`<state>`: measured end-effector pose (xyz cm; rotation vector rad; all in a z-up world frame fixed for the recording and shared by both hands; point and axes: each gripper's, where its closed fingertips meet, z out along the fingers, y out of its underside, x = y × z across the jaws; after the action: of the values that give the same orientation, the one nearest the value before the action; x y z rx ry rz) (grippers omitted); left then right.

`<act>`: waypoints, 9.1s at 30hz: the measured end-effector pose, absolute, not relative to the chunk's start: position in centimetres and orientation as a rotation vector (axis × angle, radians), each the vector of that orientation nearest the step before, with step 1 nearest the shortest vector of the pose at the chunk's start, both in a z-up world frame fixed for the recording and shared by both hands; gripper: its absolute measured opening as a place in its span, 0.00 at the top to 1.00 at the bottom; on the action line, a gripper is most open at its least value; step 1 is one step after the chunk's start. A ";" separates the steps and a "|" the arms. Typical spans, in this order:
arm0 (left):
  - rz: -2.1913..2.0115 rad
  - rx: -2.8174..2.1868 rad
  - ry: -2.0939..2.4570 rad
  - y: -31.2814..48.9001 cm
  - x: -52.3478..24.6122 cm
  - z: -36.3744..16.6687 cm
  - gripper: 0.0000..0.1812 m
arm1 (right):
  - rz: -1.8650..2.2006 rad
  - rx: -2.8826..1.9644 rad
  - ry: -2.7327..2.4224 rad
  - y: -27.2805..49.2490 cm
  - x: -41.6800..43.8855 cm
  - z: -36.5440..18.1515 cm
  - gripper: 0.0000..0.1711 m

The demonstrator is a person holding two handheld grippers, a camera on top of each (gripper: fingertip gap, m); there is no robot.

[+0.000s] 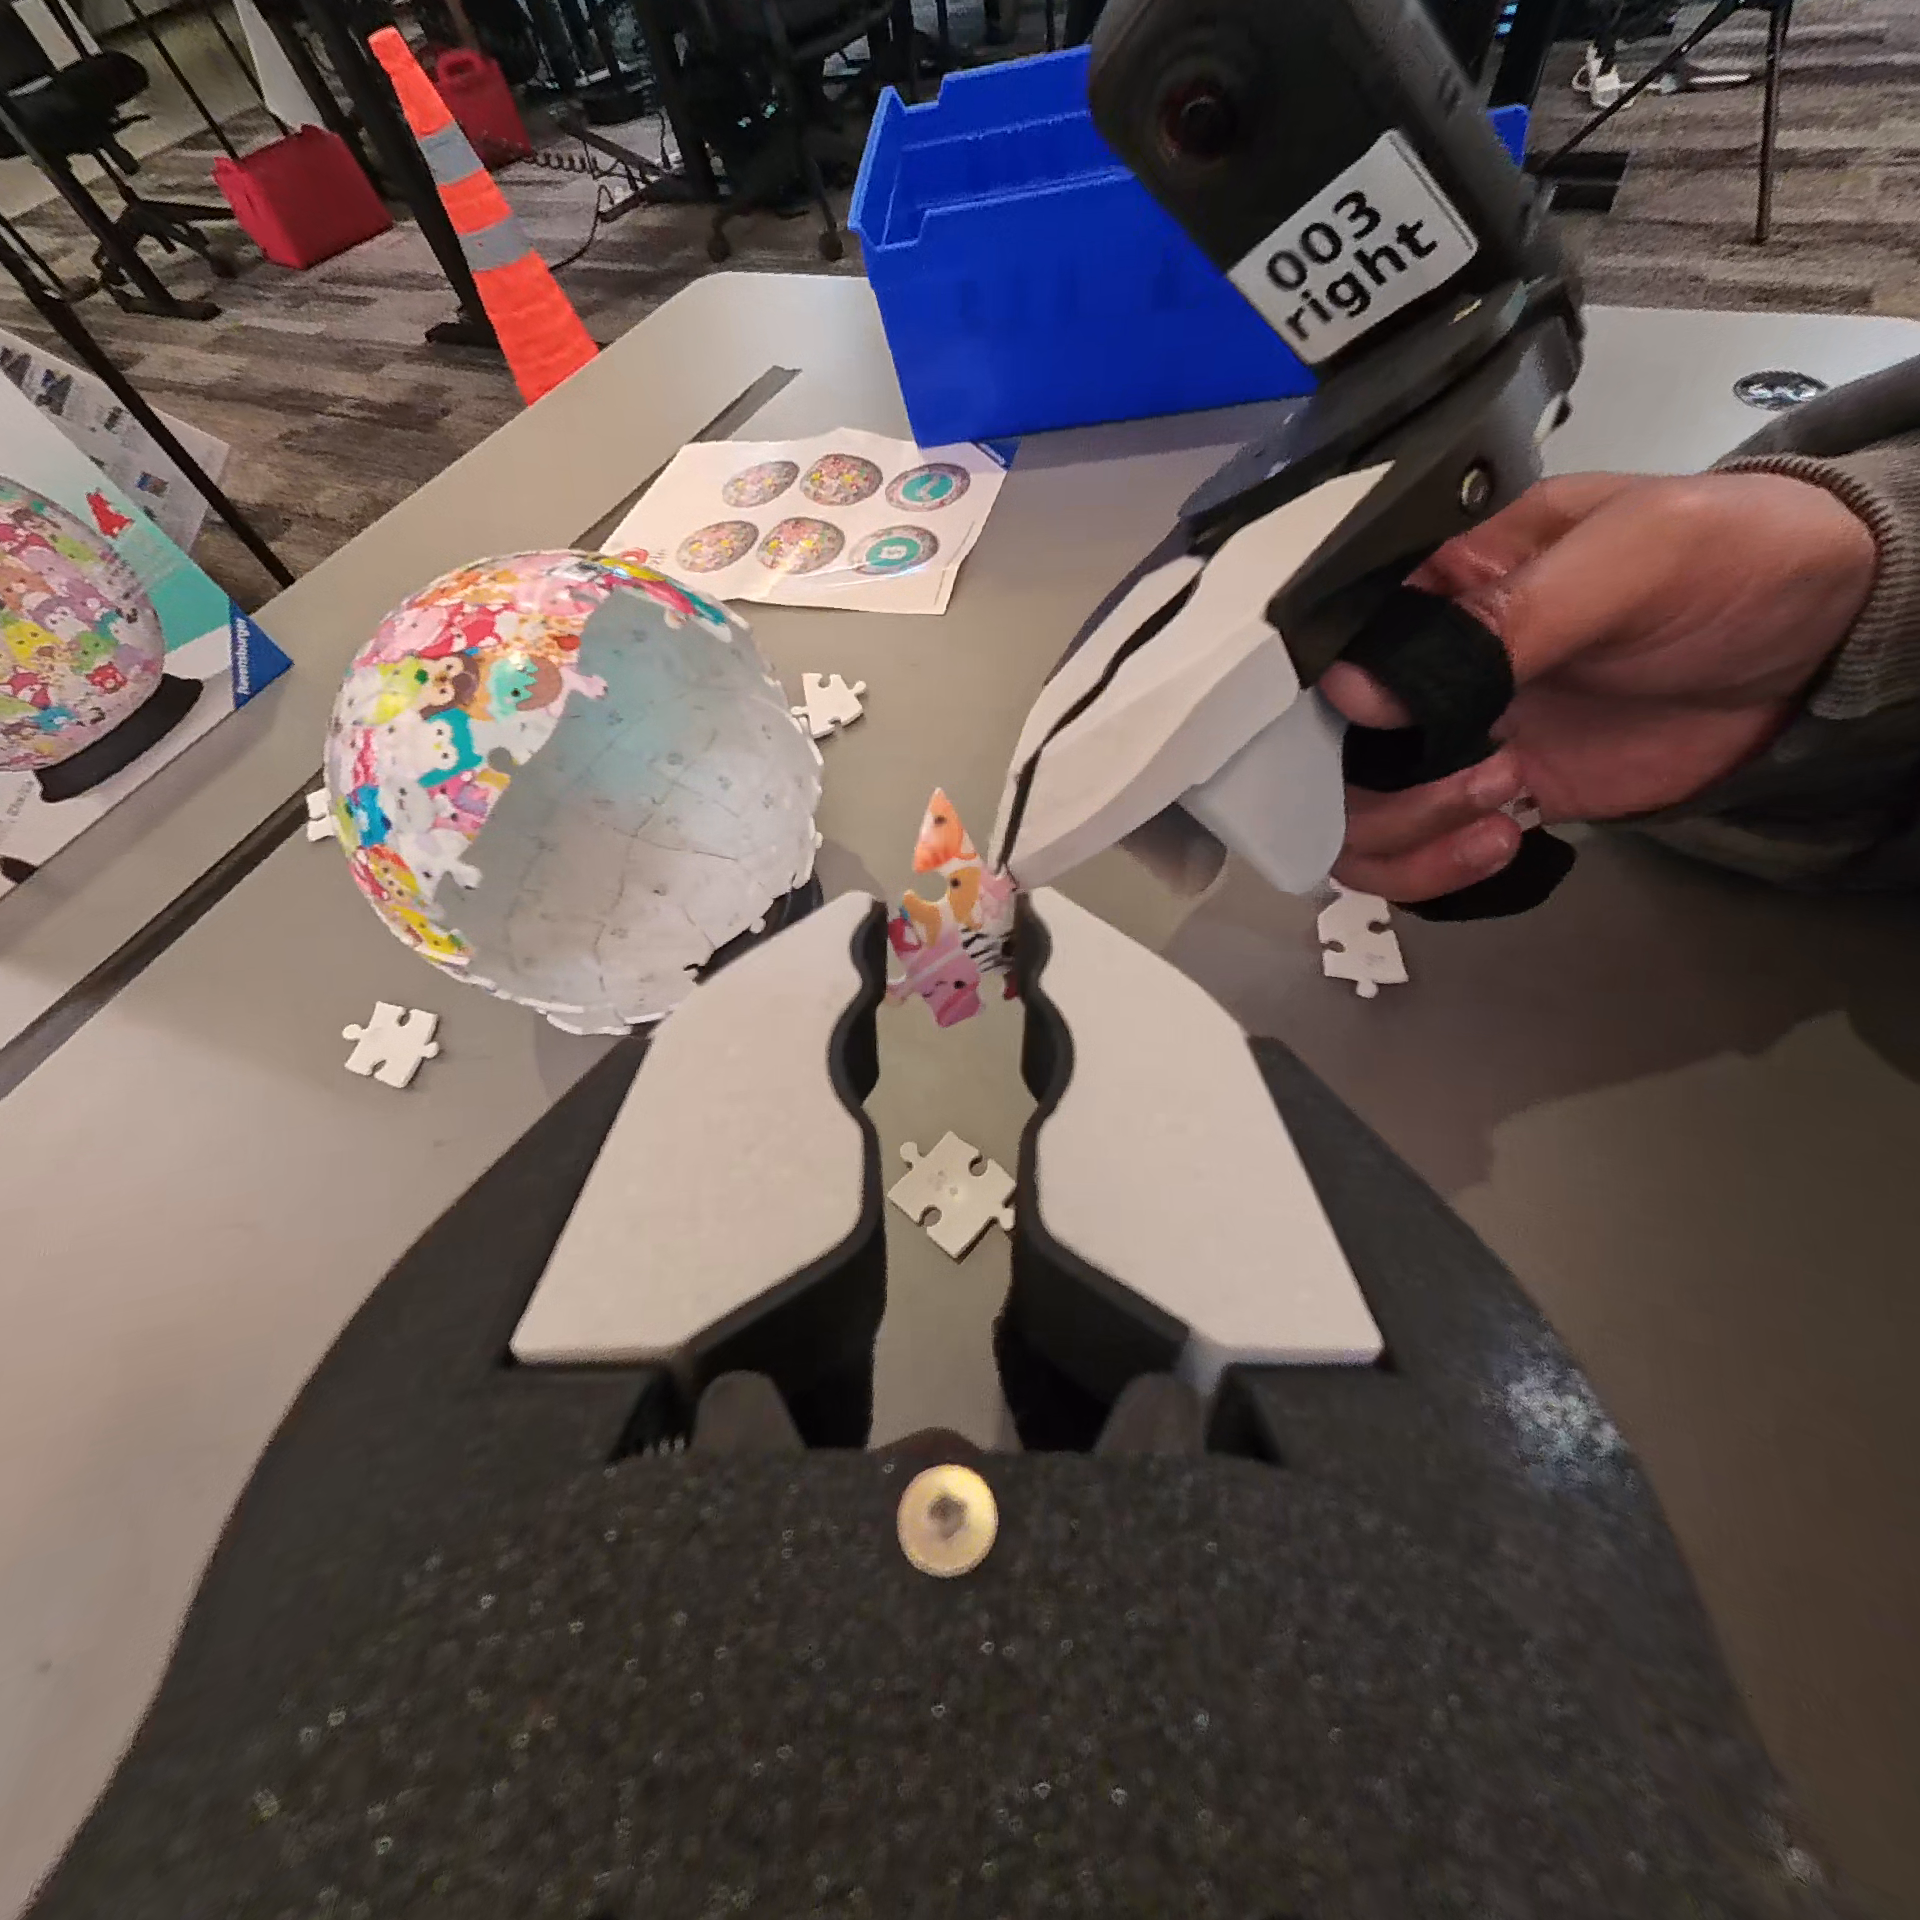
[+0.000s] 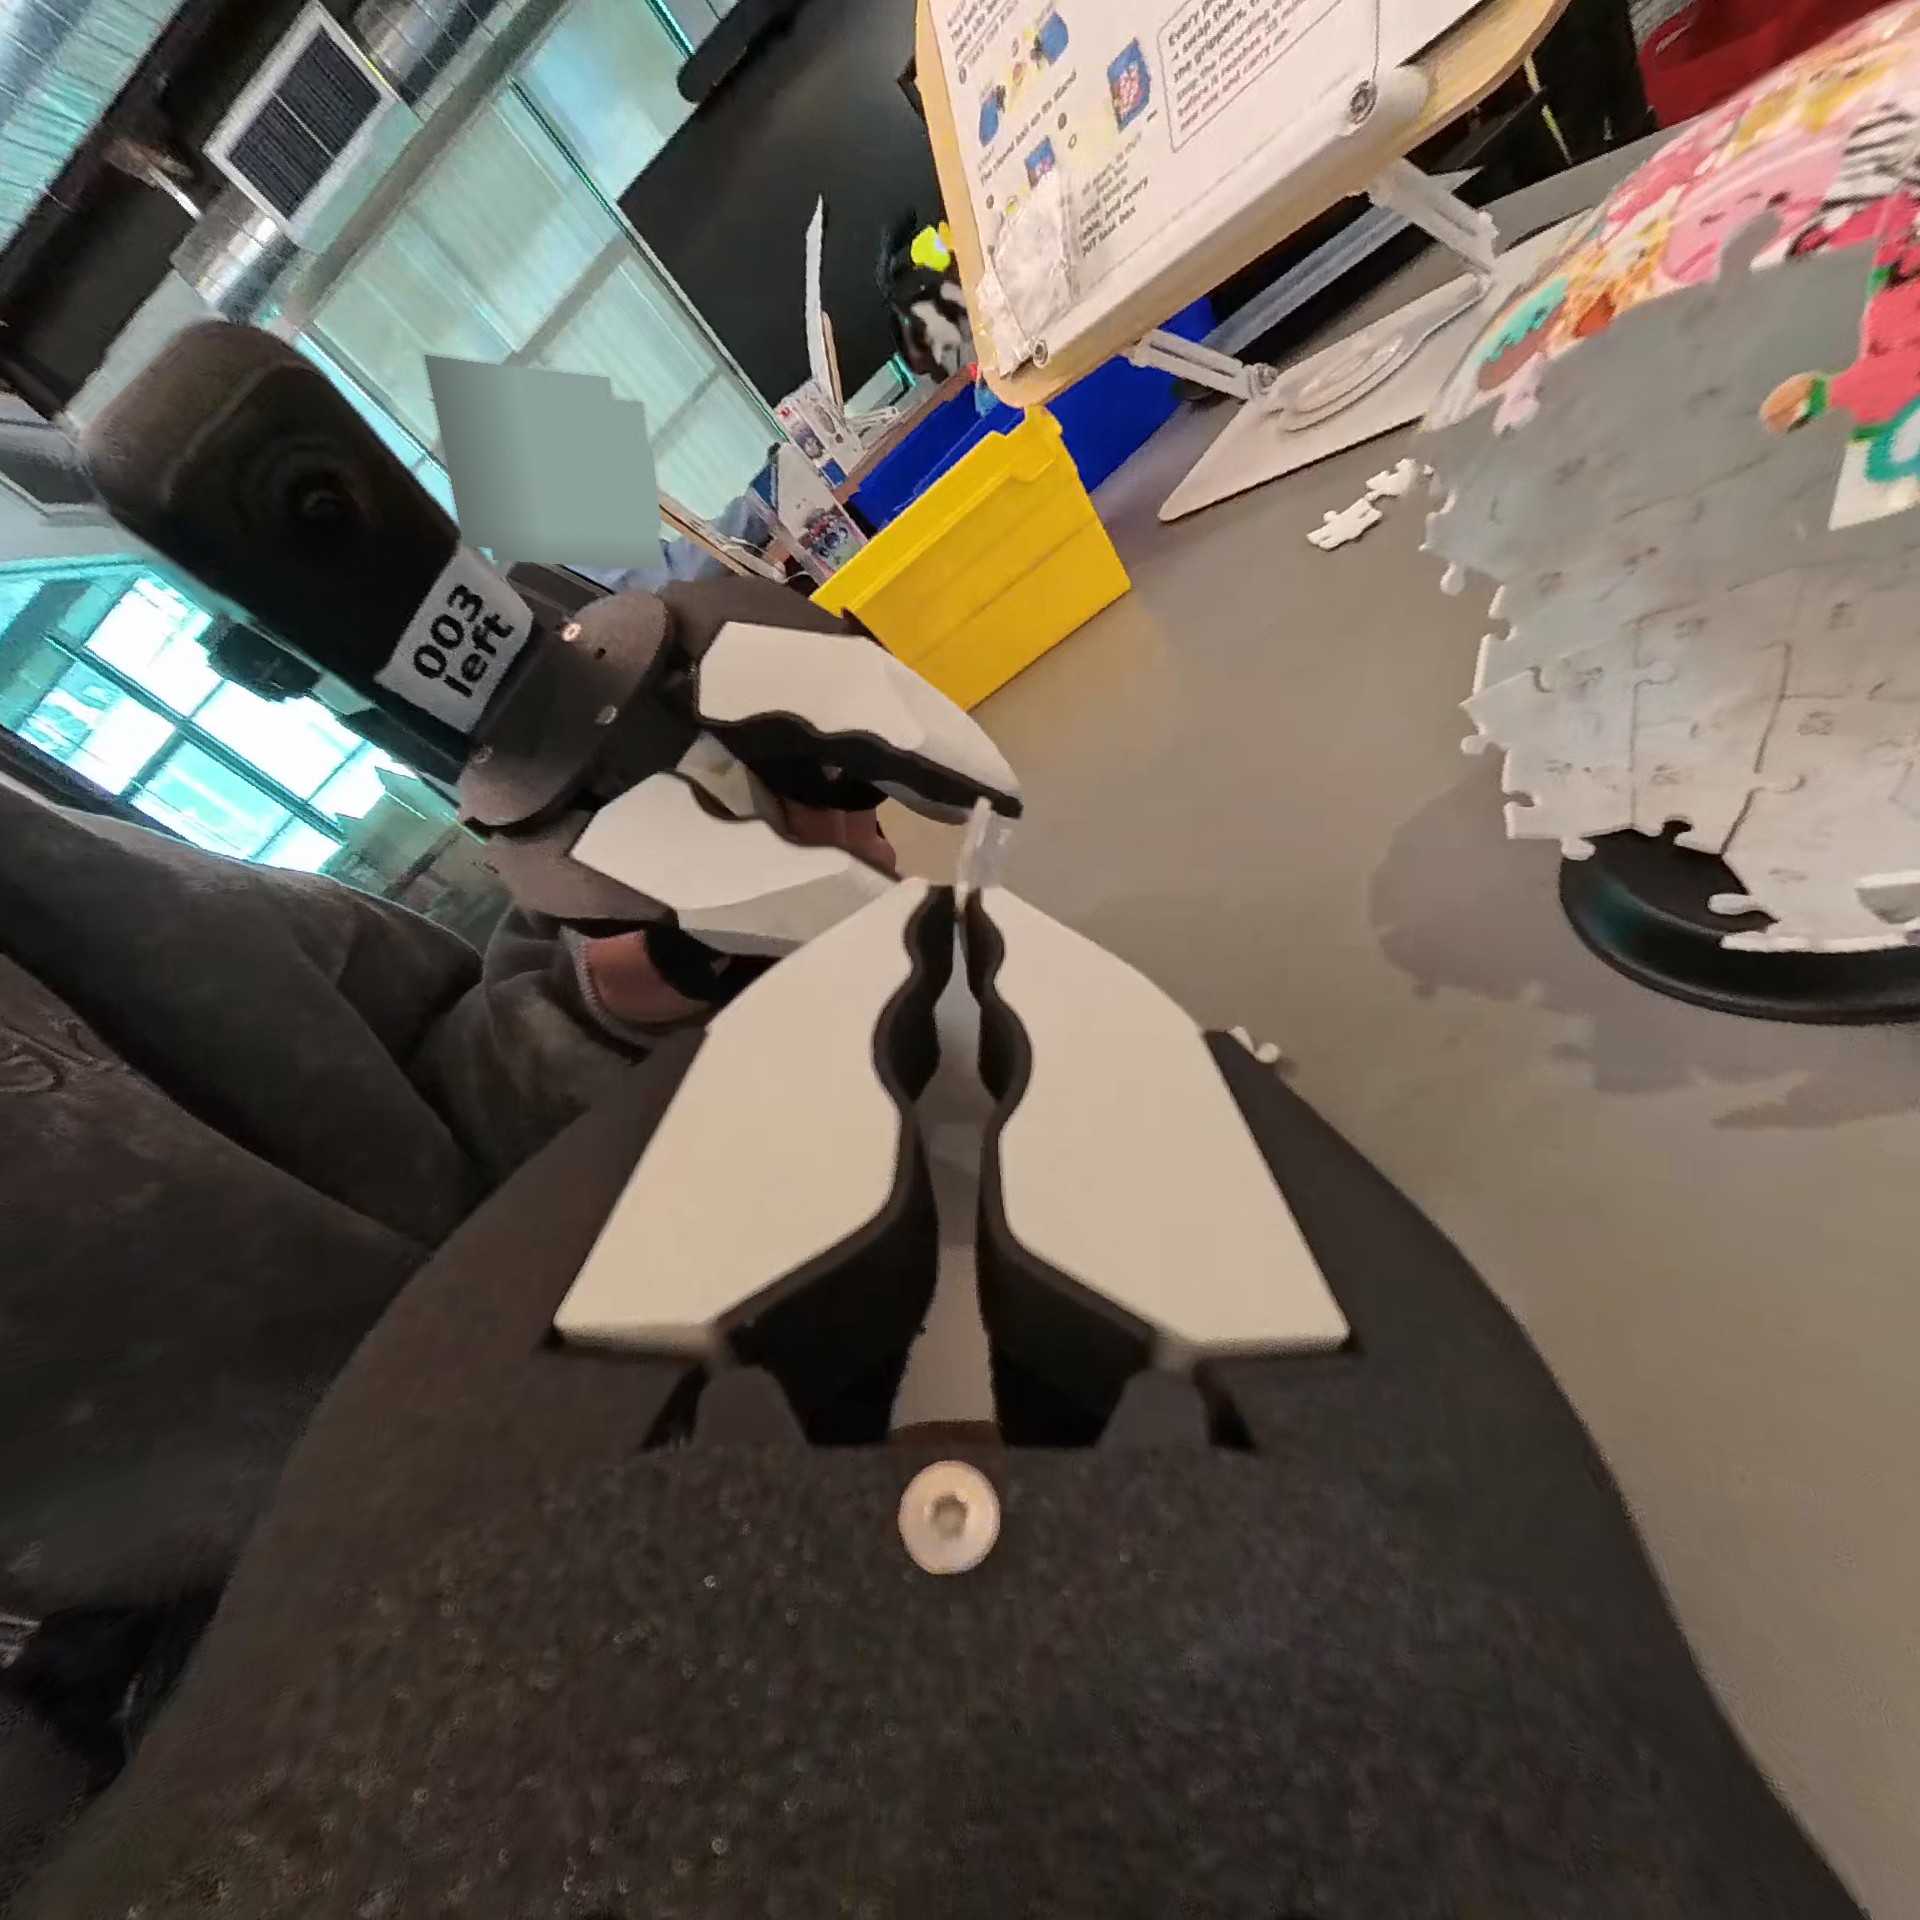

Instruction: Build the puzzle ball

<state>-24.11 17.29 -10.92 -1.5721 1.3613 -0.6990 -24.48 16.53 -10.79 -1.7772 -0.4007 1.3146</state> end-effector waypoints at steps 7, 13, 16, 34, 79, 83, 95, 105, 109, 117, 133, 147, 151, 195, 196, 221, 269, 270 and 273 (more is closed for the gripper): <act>-0.682 -1.690 1.324 19.1 -25.9 -13.1 0.82 | 0.594 -1.847 -0.682 19.1 -22.3 -11.8 0.99; -0.771 -1.831 1.201 21.9 -28.5 -14.7 0.84 | -0.268 -1.840 -1.160 23.2 -21.6 -15.7 0.99; -0.789 -1.852 1.179 22.4 -29.0 -15.4 0.85 | -0.473 -1.809 -1.326 24.3 -22.0 -17.1 0.99; -0.811 -1.856 1.227 22.6 -28.4 -17.0 0.84 | -0.442 -1.738 -1.613 26.1 -20.9 -19.9 0.99; -0.786 -1.925 1.276 27.5 -23.8 -19.0 0.78 | -0.246 -1.905 -1.599 26.3 -20.6 -20.5 0.98; -0.762 -1.929 1.290 26.9 -24.2 -19.0 0.87 | -0.233 -1.949 -1.601 26.2 -20.6 -20.5 0.98; -0.685 -1.730 1.398 25.4 -22.2 -18.1 0.95 | -0.201 -1.910 -1.638 26.2 -20.8 -20.3 0.98; -0.512 -1.678 1.497 25.5 -21.3 -19.4 0.97 | -0.245 -1.768 -1.700 26.2 -20.7 -20.3 0.98; -0.454 -1.656 1.507 25.7 -21.4 -19.4 0.99 | -0.232 -1.756 -1.702 26.1 -20.7 -20.3 0.98; -0.399 -1.644 1.533 25.5 -21.7 -19.1 1.00 | -0.183 -1.750 -1.693 25.9 -20.7 -20.2 0.98; -0.355 -1.659 1.581 25.8 -22.1 -19.1 1.00 | -0.175 -1.799 -1.662 26.0 -20.2 -20.4 0.98; -0.398 -1.634 1.590 25.7 -22.0 -19.4 0.94 | -0.179 -1.839 -1.652 25.9 -20.3 -20.5 0.98; -0.402 -1.619 1.572 25.7 -22.6 -19.1 0.92 | -0.162 -1.856 -1.673 25.5 -20.4 -21.0 0.97; -0.448 -1.697 1.409 25.7 -26.5 -18.6 0.93 | -0.212 -1.965 -1.649 25.8 -20.1 -20.8 0.81; -0.448 -1.698 1.411 25.7 -26.5 -18.7 0.93 | -0.202 -1.985 -1.648 25.7 -20.2 -20.9 0.77; -0.907 -2.026 1.108 27.1 -25.8 -18.3 0.64 | -0.231 -1.971 -1.600 24.4 -19.5 -19.4 0.67; -1.141 -2.166 1.128 28.1 -22.4 -17.2 0.40 | 0.329 -2.081 -1.666 30.9 -14.4 -17.3 0.55; -1.132 -2.167 1.143 28.2 -22.3 -17.3 0.40 | 0.295 -2.072 -1.654 31.0 -14.3 -17.4 0.56; -1.108 -2.167 1.169 28.4 -22.3 -17.5 0.39 | 0.261 -2.054 -1.637 30.3 -14.3 -17.8 0.55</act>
<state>-22.27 28.36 -17.54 -2.1672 1.1693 -1.1083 -14.26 30.35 -17.82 -2.0544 -1.6369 0.2607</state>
